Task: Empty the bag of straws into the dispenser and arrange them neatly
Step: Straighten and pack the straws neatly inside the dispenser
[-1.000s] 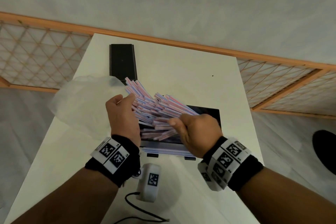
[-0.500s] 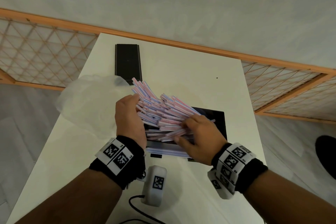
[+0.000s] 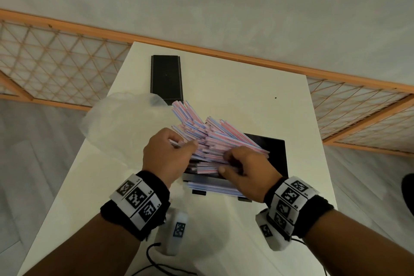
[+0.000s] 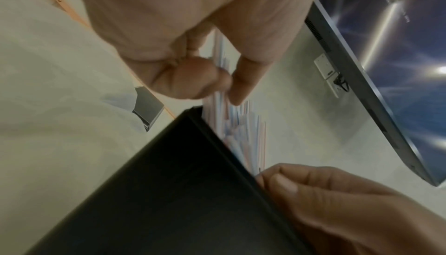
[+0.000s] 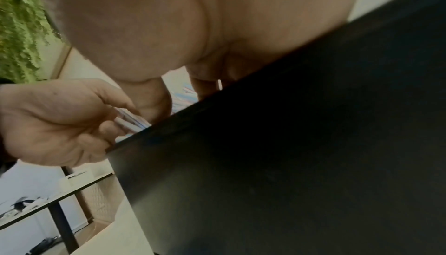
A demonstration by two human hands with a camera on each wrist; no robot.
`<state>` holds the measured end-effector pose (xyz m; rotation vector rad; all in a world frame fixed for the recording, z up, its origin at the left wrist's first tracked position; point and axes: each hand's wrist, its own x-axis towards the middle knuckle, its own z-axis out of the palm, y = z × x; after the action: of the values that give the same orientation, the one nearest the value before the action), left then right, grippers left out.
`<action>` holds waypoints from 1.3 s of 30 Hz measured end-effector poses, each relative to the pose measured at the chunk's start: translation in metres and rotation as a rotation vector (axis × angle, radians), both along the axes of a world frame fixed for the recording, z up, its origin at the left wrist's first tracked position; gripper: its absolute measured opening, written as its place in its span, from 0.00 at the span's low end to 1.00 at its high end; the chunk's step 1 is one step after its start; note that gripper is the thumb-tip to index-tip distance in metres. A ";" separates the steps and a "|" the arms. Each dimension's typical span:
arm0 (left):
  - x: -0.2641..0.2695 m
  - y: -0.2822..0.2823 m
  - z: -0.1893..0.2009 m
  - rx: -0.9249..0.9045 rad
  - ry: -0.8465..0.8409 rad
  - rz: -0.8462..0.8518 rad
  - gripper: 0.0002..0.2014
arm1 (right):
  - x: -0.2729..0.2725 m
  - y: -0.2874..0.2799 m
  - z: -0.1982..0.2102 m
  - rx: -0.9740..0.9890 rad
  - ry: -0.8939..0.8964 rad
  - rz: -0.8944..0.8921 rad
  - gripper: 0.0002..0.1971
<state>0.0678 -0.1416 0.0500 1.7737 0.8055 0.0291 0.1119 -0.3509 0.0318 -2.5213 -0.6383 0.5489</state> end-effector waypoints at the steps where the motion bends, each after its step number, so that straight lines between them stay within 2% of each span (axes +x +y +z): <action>1: 0.000 0.000 0.001 -0.024 -0.014 -0.007 0.12 | 0.001 0.000 0.001 0.011 -0.016 -0.005 0.21; 4: -0.001 -0.003 0.008 -0.082 -0.008 -0.028 0.07 | 0.002 -0.004 0.003 0.024 -0.081 -0.034 0.24; 8: -0.002 -0.006 0.017 -0.078 -0.016 -0.095 0.06 | -0.001 -0.004 0.003 0.006 -0.075 -0.037 0.26; 12: -0.003 -0.006 0.035 0.097 -0.081 -0.216 0.07 | -0.003 -0.001 0.002 -0.002 -0.076 -0.052 0.27; 18: 0.001 0.005 0.070 0.423 -0.208 -0.360 0.09 | -0.004 0.004 0.005 0.042 -0.155 -0.036 0.22; 22: 0.001 0.002 0.100 0.513 -0.352 -0.471 0.08 | -0.003 0.018 0.033 0.219 -0.217 -0.047 0.21; 25: 0.006 -0.004 0.118 0.539 -0.426 -0.524 0.06 | 0.001 0.038 0.055 0.407 -0.240 -0.023 0.15; 27: 0.012 -0.007 0.128 0.538 -0.471 -0.535 0.05 | 0.006 0.051 0.066 0.500 -0.185 -0.042 0.11; 30: 0.021 -0.012 0.138 0.454 -0.621 -0.487 0.06 | 0.020 0.062 0.081 0.599 -0.140 -0.112 0.10; 31: 0.024 -0.013 0.140 0.367 -0.685 -0.441 0.08 | 0.023 0.063 0.086 0.624 -0.148 -0.137 0.13; 34: 0.031 -0.011 0.138 -0.052 -0.844 -0.287 0.19 | 0.029 0.063 0.106 0.726 -0.196 -0.270 0.26; 36: 0.036 -0.005 0.128 -0.249 -0.805 -0.199 0.23 | 0.030 0.061 0.117 0.831 -0.157 -0.377 0.31; 38: 0.038 -0.002 0.115 -0.324 -0.755 -0.127 0.24 | 0.028 0.056 0.122 0.874 -0.127 -0.403 0.31; 39: 0.037 -0.001 0.108 -0.338 -0.752 -0.088 0.24 | 0.028 0.050 0.121 0.830 -0.125 -0.388 0.30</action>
<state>0.1047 -0.1429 0.1578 1.3199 0.1694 0.4483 0.1395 -0.3005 0.1530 -1.8125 -0.3034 -0.0326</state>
